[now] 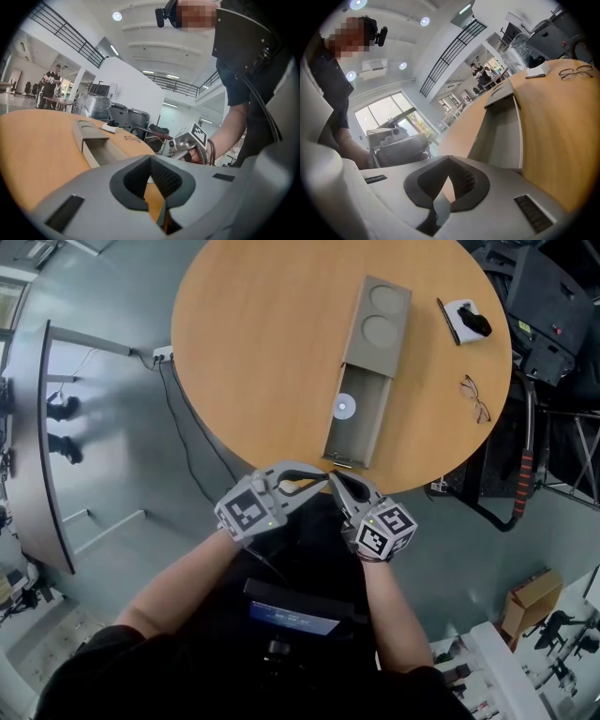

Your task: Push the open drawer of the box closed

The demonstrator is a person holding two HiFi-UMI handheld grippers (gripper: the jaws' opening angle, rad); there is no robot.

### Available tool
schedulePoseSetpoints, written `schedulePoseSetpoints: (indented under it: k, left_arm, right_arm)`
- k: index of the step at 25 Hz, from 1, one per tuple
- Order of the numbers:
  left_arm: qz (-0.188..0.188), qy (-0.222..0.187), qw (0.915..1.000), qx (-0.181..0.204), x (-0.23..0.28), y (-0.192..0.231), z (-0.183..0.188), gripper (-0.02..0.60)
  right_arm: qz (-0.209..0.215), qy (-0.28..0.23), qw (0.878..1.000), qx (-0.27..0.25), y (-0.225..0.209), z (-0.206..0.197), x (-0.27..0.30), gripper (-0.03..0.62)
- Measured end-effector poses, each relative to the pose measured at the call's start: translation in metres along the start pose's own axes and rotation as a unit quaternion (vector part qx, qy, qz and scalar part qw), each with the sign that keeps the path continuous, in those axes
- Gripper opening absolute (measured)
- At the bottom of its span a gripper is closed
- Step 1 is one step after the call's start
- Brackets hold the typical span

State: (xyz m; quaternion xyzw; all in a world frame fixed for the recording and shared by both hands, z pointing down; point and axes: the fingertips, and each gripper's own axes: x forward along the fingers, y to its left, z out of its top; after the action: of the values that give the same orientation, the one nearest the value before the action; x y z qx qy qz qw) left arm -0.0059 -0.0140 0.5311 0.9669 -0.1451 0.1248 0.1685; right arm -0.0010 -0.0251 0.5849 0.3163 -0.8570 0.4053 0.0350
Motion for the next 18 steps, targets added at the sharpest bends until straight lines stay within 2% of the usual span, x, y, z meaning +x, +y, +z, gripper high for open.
schedulePoseSetpoints:
  k: [11, 18]
  left_arm:
    - [-0.001, 0.015, 0.9996, -0.025, 0.013, 0.017, -0.027, 0.028]
    - [0.001, 0.016, 0.9992, -0.038, 0.019, 0.022, -0.035, 0.028]
  right_arm:
    - [-0.020, 0.015, 0.999, 0.034, -0.037, -0.024, 0.015, 0.012]
    - [-0.017, 0.029, 0.999, 0.042, -0.047, -0.028, 0.023, 0.012]
